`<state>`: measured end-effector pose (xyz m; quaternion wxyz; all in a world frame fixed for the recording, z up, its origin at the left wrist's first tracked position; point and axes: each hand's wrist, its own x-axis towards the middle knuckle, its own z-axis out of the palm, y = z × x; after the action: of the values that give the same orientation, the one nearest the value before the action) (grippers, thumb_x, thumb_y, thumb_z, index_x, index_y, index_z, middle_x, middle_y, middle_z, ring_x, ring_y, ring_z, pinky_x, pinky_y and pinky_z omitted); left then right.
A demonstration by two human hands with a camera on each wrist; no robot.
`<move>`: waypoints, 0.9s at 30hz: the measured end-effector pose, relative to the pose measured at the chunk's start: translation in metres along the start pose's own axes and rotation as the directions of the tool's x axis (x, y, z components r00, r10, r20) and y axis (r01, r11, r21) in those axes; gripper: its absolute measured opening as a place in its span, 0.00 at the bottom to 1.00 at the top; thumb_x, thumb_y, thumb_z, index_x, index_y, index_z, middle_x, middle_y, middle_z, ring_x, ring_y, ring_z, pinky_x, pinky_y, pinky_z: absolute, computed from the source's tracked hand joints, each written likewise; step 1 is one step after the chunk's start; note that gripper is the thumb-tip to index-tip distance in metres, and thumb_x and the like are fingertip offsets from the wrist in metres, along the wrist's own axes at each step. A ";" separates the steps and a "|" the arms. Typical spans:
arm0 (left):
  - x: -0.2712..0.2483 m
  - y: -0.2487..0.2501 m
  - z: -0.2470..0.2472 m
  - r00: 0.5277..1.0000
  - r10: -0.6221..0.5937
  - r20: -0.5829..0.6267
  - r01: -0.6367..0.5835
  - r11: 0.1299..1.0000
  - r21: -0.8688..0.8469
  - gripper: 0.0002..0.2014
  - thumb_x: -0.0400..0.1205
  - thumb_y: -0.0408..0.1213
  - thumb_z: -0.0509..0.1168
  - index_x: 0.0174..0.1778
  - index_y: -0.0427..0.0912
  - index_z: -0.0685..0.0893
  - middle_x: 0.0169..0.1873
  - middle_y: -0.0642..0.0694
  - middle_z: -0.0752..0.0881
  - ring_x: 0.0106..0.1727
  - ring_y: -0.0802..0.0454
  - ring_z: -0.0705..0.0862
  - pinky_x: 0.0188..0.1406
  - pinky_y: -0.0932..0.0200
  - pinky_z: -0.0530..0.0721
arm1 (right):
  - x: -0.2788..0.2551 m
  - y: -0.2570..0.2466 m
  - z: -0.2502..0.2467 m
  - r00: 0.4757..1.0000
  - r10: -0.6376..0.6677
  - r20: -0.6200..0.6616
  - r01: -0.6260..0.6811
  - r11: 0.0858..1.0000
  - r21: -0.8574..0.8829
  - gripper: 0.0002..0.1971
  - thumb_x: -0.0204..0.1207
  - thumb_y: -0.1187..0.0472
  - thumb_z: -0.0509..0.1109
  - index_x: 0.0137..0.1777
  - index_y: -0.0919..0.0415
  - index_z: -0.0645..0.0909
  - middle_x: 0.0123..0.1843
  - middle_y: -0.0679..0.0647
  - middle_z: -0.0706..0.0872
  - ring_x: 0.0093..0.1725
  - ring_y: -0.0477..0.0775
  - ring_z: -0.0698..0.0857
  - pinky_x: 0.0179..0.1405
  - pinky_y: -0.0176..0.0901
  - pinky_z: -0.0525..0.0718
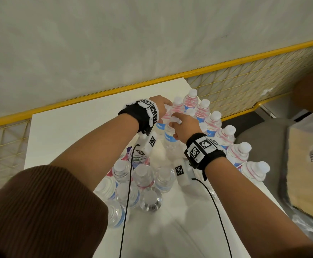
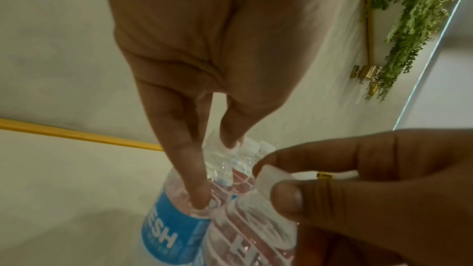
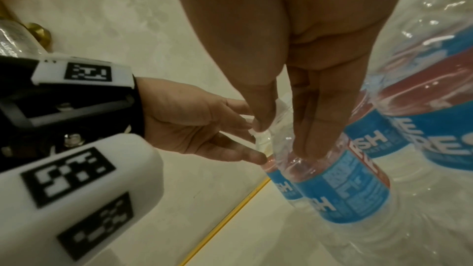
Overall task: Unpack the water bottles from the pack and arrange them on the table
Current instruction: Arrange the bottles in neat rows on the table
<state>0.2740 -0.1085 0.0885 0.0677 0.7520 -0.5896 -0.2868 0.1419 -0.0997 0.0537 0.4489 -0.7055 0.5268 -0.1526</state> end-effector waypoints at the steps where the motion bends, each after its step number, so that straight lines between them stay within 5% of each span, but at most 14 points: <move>1: 0.000 -0.001 0.000 1.000 0.003 0.015 -0.003 1.000 0.001 0.27 0.78 0.26 0.67 0.74 0.46 0.75 0.69 0.43 0.79 0.61 0.42 0.83 0.42 0.59 0.81 | 0.001 0.000 0.000 1.000 -0.003 -0.001 0.003 1.000 -0.003 0.16 0.81 0.65 0.59 0.68 0.59 0.76 0.58 0.65 0.85 0.41 0.61 0.82 0.40 0.50 0.86; 11: 0.006 0.001 -0.002 0.997 -0.031 -0.077 0.035 0.998 0.056 0.23 0.81 0.24 0.62 0.71 0.44 0.76 0.71 0.43 0.77 0.67 0.44 0.80 0.53 0.58 0.79 | 0.006 -0.006 0.002 0.999 -0.006 -0.040 0.005 0.999 -0.033 0.16 0.80 0.66 0.62 0.67 0.63 0.77 0.50 0.64 0.84 0.49 0.69 0.86 0.54 0.61 0.85; 15: 0.006 -0.001 -0.004 0.997 -0.039 -0.065 0.043 0.997 0.058 0.24 0.80 0.24 0.64 0.72 0.43 0.75 0.71 0.42 0.77 0.67 0.43 0.80 0.57 0.56 0.79 | 0.006 -0.004 0.004 0.999 -0.007 -0.038 0.005 0.999 -0.050 0.18 0.80 0.65 0.63 0.70 0.60 0.76 0.57 0.67 0.84 0.53 0.69 0.85 0.57 0.62 0.83; 19: 0.005 -0.002 -0.001 0.999 -0.032 -0.024 0.033 0.999 0.030 0.23 0.81 0.24 0.61 0.71 0.46 0.75 0.69 0.41 0.78 0.57 0.41 0.84 0.44 0.56 0.82 | 0.007 -0.001 0.002 0.999 -0.021 -0.028 0.018 0.996 -0.090 0.19 0.80 0.66 0.64 0.71 0.61 0.74 0.59 0.68 0.84 0.55 0.70 0.85 0.58 0.62 0.83; 21: 0.005 -0.002 0.000 1.000 -0.010 -0.011 0.011 0.998 0.054 0.24 0.81 0.24 0.62 0.72 0.46 0.74 0.69 0.40 0.78 0.61 0.41 0.83 0.42 0.58 0.80 | 0.009 -0.001 0.002 1.000 -0.018 -0.019 0.016 0.995 -0.103 0.20 0.80 0.66 0.64 0.72 0.62 0.74 0.61 0.68 0.83 0.55 0.70 0.85 0.57 0.62 0.83; 27: 0.001 -0.006 -0.002 0.999 -0.015 -0.028 0.017 0.997 0.080 0.28 0.84 0.28 0.56 0.82 0.46 0.60 0.78 0.42 0.68 0.74 0.42 0.74 0.65 0.55 0.75 | -0.006 0.007 0.000 0.997 -0.020 -0.075 0.014 0.997 -0.082 0.30 0.78 0.61 0.68 0.78 0.52 0.63 0.67 0.60 0.80 0.57 0.65 0.85 0.59 0.60 0.84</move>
<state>0.2799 -0.1082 0.0870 0.0434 0.7628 -0.5934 -0.2532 0.1347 -0.0946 0.0499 0.3983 -0.7213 0.5431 -0.1616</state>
